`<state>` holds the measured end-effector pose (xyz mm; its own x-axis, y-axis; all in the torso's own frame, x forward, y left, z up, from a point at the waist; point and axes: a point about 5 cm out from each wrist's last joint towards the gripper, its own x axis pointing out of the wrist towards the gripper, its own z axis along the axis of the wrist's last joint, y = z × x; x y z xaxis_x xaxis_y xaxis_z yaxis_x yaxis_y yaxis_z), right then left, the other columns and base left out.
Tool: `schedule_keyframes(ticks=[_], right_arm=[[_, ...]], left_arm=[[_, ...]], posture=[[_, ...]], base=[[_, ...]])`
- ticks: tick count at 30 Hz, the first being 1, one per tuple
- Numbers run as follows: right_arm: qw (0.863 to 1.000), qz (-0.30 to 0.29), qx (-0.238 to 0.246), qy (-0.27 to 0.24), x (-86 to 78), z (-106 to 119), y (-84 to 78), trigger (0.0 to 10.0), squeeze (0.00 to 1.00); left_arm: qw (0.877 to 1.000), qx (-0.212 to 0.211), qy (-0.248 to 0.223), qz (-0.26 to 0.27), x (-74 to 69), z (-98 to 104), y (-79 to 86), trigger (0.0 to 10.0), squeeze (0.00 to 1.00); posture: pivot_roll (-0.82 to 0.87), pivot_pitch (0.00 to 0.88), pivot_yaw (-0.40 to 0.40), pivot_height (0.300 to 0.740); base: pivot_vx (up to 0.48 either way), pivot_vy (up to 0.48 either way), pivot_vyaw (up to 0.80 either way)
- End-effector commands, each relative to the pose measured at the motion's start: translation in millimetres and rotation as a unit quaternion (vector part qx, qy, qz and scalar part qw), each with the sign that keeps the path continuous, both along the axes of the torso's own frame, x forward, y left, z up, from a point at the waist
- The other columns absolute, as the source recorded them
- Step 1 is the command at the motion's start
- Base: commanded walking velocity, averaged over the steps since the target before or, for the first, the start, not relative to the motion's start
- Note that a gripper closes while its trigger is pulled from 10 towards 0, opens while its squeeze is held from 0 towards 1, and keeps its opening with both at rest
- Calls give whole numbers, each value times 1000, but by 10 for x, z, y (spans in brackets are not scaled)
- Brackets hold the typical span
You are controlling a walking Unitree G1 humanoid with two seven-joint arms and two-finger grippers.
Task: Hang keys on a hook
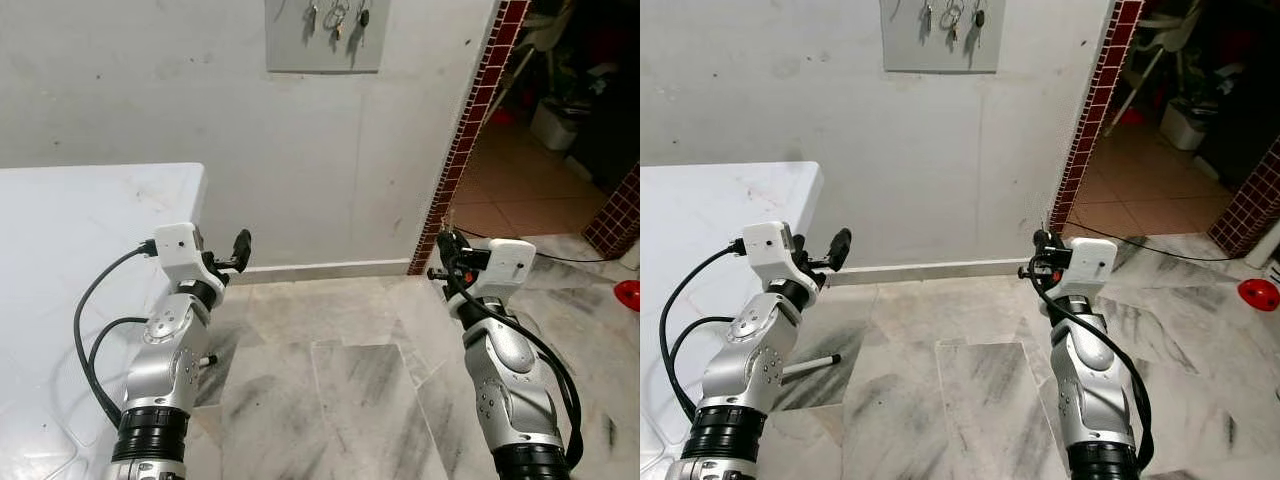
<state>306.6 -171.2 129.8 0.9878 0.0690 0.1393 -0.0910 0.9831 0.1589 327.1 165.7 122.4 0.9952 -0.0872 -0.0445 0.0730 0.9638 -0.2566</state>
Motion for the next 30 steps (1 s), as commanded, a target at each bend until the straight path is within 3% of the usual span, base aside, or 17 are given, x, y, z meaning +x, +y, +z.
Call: schedule_keyframes(ticks=[1, 30], right_arm=[[1000, 1, -3, -14, 22, 84, -31, 10000, 0], [1000, 14, -5, -18, 15, 128, -25, 10000, 0]], left_arm=[[1000, -1, -17, -8, 26, 104, -11, 10000, 0], [999, -24, -21, 5, 38, 144, 8, 10000, 0]], posture=[[-29, 0, -18, 715], [-30, 0, -23, 715]], base=[[349, 0, 0], [401, 20, 0]])
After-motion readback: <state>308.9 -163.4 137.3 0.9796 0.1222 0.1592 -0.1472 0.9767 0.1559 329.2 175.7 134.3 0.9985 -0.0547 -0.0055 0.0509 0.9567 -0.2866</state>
